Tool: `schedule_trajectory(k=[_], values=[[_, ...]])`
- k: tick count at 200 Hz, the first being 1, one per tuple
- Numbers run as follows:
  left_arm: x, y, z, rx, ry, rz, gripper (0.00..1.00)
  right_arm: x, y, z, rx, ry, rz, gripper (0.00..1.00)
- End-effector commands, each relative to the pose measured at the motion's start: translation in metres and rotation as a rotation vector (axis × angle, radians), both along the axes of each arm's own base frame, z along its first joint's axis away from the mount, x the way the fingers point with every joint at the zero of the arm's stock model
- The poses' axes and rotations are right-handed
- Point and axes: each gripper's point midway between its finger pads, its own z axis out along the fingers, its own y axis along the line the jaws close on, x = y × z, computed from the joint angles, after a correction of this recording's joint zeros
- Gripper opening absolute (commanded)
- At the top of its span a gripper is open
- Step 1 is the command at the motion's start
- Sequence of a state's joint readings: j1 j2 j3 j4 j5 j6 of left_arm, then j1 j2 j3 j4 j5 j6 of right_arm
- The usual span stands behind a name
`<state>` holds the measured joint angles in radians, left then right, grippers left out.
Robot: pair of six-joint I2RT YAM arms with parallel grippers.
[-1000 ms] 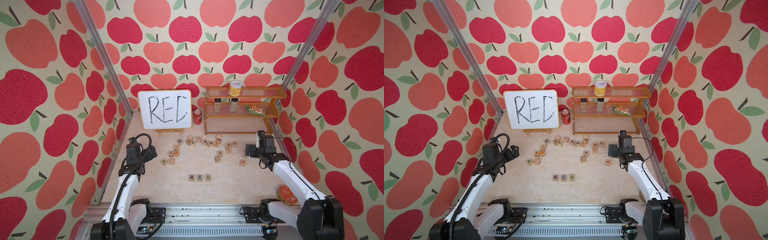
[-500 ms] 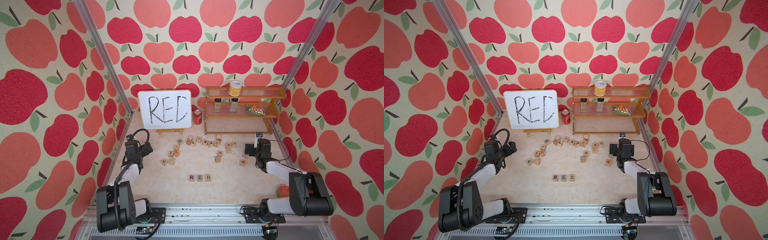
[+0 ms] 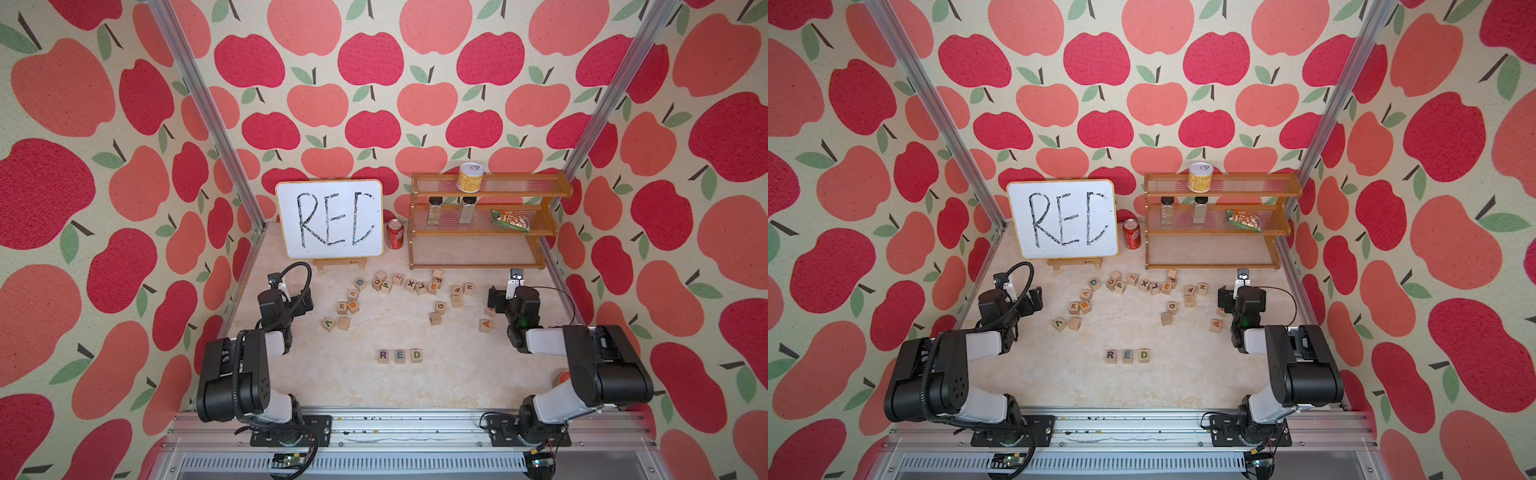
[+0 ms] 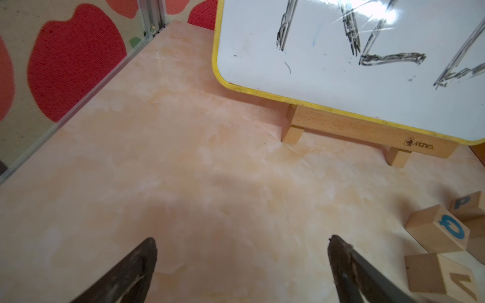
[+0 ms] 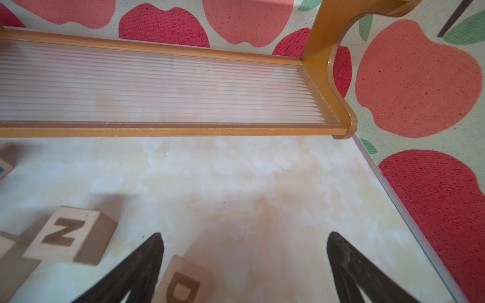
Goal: Assemble the uppercase word "red" with letter blocks
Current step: Reset both arms
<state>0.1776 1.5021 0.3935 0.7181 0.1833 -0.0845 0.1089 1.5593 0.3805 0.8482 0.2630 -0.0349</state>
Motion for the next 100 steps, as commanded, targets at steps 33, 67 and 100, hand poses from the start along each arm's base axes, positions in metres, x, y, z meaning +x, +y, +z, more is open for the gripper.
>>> schedule_trajectory(k=[33, 67, 100], values=[[0.0168, -0.0152, 0.0042, 0.107, -0.036, -0.067, 0.99, 0.0055, 0.0032, 0.0144, 0.002, -0.063, 0.028, 0.99], [0.0180, -0.0119, 0.0042, 0.110, -0.031, -0.044, 0.99, 0.0057, 0.0033, 0.0150, 0.002, -0.065, 0.028, 0.99], [0.0178, -0.0116, 0.0038, 0.112, -0.028, -0.043, 0.99, 0.0057, 0.0033, 0.0147, 0.001, -0.064, 0.028, 0.99]])
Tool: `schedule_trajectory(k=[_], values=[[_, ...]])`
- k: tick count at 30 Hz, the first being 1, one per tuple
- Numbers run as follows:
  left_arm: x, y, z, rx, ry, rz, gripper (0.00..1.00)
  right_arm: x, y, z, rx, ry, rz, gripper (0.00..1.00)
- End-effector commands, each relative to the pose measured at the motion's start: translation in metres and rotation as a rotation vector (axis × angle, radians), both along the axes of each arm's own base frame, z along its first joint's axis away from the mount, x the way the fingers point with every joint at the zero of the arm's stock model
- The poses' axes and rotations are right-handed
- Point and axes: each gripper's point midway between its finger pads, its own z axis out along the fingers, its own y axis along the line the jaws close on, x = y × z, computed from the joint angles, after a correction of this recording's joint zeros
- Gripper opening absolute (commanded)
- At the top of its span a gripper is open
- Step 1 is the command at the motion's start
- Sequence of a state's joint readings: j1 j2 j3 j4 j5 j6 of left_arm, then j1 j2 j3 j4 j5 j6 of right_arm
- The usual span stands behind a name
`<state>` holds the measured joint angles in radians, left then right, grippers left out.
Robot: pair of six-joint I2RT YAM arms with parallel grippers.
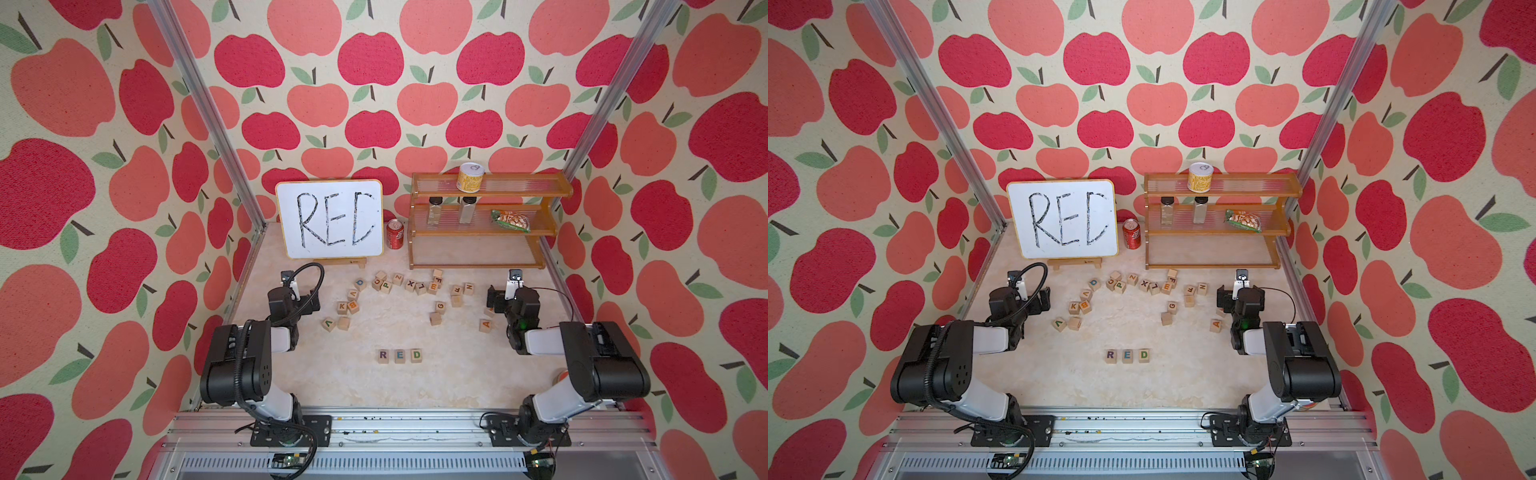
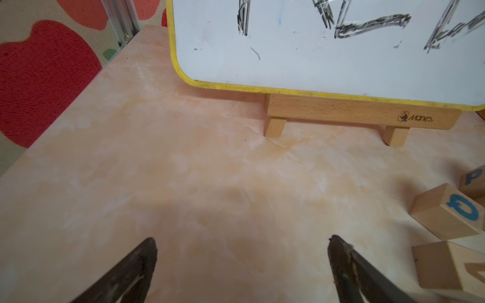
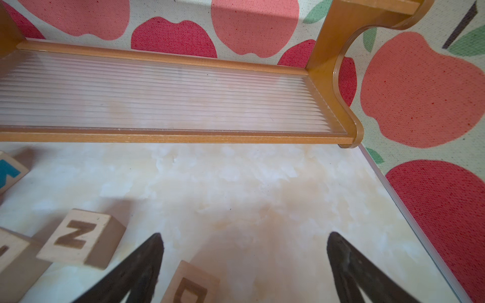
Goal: Assemble the uppercase word "red" with letter blocks
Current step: Reset both arms
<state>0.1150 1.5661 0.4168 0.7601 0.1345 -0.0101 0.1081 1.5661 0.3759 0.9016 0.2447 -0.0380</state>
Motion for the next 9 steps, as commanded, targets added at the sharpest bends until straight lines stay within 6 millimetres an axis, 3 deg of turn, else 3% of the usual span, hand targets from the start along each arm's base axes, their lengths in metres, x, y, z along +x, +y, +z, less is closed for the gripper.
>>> schedule_trajectory(k=[1, 9], values=[[0.0070, 0.0027, 0.0102, 0.024, -0.033, 0.009, 0.99, 0.0020, 0.0001, 0.0070, -0.007, -0.022, 0.011, 0.99], [0.0071, 0.0016, 0.0094, 0.024, -0.030, 0.006, 0.99, 0.0025, 0.0004, 0.0073, -0.007, -0.024, 0.012, 0.99]])
